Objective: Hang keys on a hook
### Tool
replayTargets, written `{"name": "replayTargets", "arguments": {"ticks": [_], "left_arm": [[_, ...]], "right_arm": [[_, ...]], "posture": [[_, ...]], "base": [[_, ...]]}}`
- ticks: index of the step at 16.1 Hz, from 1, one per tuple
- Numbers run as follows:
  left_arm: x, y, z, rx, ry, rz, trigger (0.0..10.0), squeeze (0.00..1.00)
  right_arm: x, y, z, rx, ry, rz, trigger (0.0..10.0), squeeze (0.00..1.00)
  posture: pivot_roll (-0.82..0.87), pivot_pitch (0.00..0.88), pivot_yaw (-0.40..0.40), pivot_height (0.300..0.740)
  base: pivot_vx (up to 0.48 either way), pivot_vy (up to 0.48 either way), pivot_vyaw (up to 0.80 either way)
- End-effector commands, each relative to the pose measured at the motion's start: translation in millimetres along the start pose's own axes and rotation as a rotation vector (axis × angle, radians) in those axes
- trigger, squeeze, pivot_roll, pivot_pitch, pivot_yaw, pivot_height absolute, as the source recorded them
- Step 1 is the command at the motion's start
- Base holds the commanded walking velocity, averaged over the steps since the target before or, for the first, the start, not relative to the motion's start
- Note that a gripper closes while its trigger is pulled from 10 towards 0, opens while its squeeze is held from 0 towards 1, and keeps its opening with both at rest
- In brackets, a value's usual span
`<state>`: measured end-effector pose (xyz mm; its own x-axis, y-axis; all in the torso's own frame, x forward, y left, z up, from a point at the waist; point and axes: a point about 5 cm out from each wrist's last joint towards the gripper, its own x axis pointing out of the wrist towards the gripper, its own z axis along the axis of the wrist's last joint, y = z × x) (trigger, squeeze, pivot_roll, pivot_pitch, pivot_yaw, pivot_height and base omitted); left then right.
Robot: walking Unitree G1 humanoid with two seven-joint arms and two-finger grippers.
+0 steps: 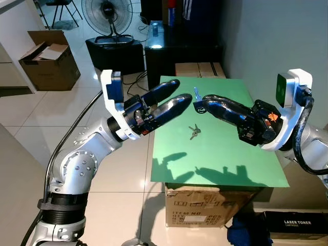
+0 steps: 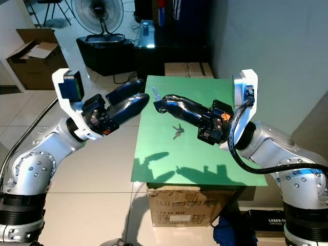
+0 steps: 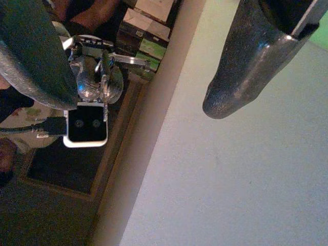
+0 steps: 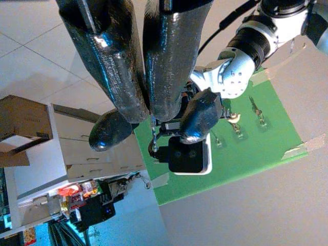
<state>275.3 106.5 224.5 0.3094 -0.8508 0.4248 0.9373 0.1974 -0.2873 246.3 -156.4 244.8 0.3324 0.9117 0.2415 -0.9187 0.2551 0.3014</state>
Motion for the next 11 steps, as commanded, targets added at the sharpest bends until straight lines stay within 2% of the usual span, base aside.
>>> {"name": "replayTargets", "arguments": {"ticks": [1,5,7,9,11], "left_arm": [[1.3,1.1,0.0,0.018,0.016,0.013,10.0,0.00],[1.4,1.1,2.5,0.024,0.015,0.013,10.0,0.00],[0.6,0.9,-2.0,0.068,0.095,0.014,10.0,0.00],[-0.4,4.1,-8.1,0.168,0.211,0.037,10.0,0.00],[-4.1,12.8,-17.9,0.460,0.514,0.069,10.0,0.00]], "right_arm": [[2.6,1.7,1.4,-0.007,0.017,0.026,0.0,0.00],[3.3,-0.6,-1.0,-0.006,0.026,0.022,0.0,0.00],[1.6,-1.9,-0.3,-0.022,0.051,0.015,0.0,0.00],[-0.8,-3.8,0.5,-0.052,0.104,0.002,0.0,0.00],[-9.5,-10.0,7.8,-0.161,0.244,-0.036,0.0,0.00]], "posture": [[-0.11,0.000,0.047,0.740],[-0.11,0.000,0.045,0.740],[-0.11,0.000,0.049,0.740],[-0.11,0.000,0.049,0.740],[-0.12,0.000,0.050,0.740]], "base": [[0.000,0.000,0.00],[0.000,0.000,0.00],[0.000,0.000,0.00],[0.000,0.000,0.00],[0.000,0.000,0.00]]}}
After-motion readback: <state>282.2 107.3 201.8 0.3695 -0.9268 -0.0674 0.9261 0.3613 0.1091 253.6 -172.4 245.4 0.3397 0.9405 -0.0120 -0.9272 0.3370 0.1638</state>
